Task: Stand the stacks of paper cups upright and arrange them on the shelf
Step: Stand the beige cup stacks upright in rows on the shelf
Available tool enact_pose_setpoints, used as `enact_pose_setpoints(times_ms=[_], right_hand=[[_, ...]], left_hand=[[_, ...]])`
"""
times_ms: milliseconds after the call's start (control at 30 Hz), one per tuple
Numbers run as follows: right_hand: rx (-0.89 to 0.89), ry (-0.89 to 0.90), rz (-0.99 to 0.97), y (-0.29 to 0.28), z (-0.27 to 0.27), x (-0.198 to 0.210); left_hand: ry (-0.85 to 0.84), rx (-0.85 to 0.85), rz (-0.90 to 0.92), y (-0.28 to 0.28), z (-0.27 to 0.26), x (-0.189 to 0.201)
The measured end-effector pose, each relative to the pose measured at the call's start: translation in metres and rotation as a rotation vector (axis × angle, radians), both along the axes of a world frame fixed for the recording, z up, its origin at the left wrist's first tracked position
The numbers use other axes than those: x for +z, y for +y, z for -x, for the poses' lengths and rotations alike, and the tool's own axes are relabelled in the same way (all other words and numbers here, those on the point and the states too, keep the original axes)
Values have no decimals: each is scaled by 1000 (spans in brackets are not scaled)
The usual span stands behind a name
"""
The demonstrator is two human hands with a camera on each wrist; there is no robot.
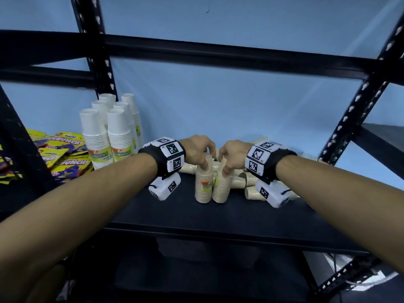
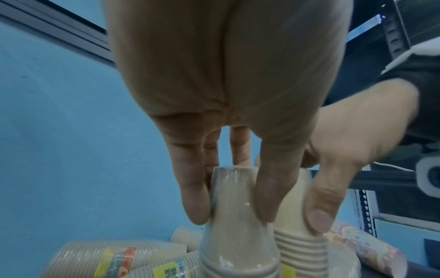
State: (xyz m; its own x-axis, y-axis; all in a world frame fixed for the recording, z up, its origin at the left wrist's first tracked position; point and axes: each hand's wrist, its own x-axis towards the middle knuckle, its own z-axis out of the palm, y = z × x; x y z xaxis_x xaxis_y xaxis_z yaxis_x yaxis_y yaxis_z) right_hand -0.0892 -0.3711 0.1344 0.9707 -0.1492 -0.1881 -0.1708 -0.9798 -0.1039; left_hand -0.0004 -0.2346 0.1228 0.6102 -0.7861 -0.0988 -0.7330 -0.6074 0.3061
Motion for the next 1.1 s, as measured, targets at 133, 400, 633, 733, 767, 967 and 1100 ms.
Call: enact_pose_setpoints(times_ms=[133,400,633,733,767,967,1100], right_hand=[[-2,-10,-7,2,-6,-4],[-24,65,-18,0,-17,16],[36,110,-66,11,-29,29],[37,111,-111,19,-38,38],[44,107,-118,23,-42,41],[97,-5,-135,44,-62,63],[138,-135,-113,54,-77,73]], left_hand=[[10,-7,16,1,5,-1],[36,71,31,0,8,10],[31,112,-95,5,4,30],[48,139,-149,14,-3,44],[44,150,-168,17,-6,48],[-37,276,-177,34,-25,72],[-146,358,-151,41,-36,82]])
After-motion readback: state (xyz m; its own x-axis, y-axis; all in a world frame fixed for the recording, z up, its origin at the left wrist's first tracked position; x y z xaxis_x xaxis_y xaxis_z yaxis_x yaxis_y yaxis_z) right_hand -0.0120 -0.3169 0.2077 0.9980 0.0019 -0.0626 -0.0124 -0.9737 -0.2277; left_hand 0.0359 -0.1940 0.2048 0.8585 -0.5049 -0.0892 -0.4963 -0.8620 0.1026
